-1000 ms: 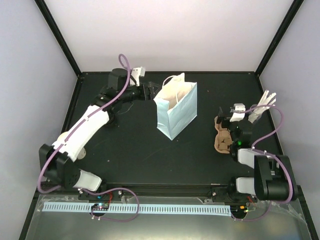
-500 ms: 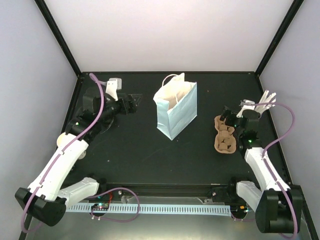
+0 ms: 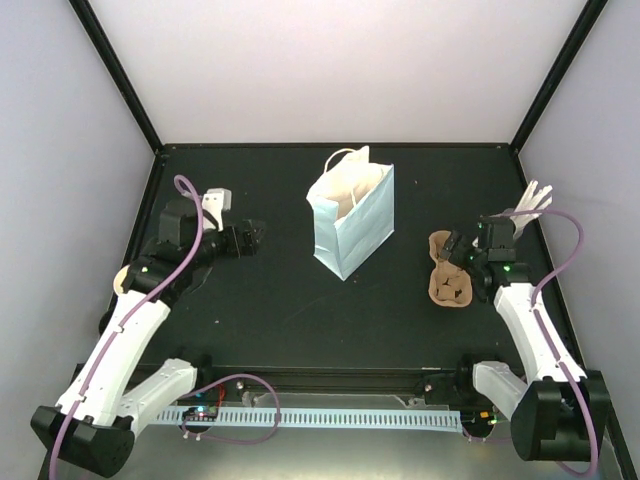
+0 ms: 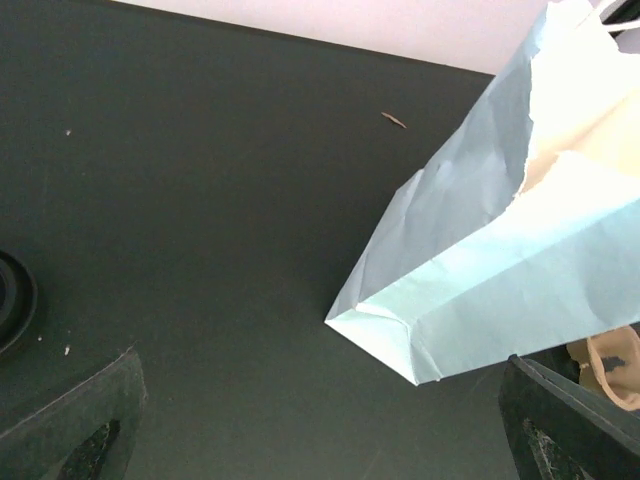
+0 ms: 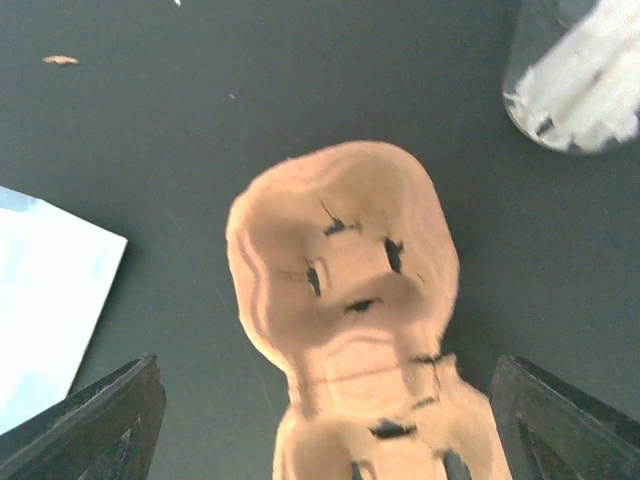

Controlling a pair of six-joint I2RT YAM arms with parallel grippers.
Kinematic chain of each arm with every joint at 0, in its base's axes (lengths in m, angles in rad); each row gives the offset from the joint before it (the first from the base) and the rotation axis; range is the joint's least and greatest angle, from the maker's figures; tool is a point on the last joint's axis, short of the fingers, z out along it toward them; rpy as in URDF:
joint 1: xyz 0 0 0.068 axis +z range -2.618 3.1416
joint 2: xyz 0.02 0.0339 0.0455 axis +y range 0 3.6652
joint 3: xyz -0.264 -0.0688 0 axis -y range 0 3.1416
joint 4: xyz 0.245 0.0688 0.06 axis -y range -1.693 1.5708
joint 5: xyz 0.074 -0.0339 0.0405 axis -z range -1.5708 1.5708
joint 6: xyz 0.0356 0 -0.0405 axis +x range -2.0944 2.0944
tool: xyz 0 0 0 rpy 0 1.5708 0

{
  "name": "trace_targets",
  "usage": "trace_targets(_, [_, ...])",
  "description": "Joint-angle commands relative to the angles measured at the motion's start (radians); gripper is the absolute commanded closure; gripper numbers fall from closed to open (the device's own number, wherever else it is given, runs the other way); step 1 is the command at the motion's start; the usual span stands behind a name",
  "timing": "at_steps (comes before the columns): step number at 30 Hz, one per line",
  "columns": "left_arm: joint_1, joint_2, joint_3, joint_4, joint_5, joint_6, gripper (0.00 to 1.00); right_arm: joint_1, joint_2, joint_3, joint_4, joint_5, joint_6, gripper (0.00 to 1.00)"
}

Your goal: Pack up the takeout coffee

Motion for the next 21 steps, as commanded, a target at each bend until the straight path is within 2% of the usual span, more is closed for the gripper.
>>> trace_targets(1, [0.008,-0.025,-0.009,0.023,0.06,0.035,0.01,-0.004,-0.01,0.065,-0.201,0.084,0.093,0.08])
trace_targets(5, [0.008,-0.007,-0.004,0.063,0.14,0.034,0.01,-0.006,0.025,0.134,-0.331,0.136,0.172,0.13])
trace_targets(12, [0.008,0.005,-0.009,0.08,0.198,0.027,0.01,-0.008,0.148,0.186,-0.32,0.224,0.192,0.16])
trace_targets(17, [0.008,-0.014,-0.023,0.065,0.196,0.046,0.01,-0.009,0.241,0.191,-0.248,0.11,0.084,0.12])
trace_targets(21, [0.008,-0.026,-0.042,0.059,0.192,0.052,0.01,-0.009,0.248,0.119,-0.146,0.004,0.046,0.1])
